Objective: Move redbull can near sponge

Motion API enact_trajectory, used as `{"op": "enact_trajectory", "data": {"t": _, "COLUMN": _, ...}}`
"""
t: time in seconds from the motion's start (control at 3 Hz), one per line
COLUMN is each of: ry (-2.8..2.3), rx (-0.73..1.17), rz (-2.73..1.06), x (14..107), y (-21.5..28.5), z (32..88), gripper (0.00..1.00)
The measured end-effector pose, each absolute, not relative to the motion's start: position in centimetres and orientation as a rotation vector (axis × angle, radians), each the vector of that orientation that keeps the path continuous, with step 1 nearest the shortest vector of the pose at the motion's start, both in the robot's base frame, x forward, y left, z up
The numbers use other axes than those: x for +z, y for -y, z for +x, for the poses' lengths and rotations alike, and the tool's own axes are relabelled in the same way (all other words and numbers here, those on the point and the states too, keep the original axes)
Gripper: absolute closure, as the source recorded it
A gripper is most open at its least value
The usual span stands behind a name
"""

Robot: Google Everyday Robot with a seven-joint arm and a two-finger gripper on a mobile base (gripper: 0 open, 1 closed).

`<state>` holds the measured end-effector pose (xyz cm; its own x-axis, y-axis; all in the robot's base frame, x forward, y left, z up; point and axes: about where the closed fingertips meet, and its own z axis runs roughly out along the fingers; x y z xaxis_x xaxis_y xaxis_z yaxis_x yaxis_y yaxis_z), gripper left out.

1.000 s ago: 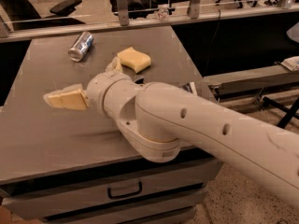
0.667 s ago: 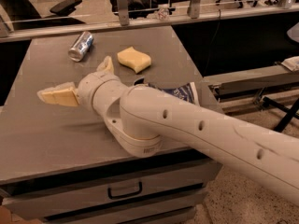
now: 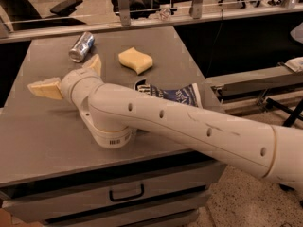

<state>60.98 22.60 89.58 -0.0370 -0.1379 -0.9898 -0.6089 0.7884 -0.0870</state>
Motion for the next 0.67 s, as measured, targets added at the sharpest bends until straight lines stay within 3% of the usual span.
{"op": "enact_trajectory", "data": {"t": 0.67, "ry": -1.676, "rx": 0.325, "rz": -0.483, "x": 88.8, "y": -24.2, "z": 65.6, "gripper": 0.0}}
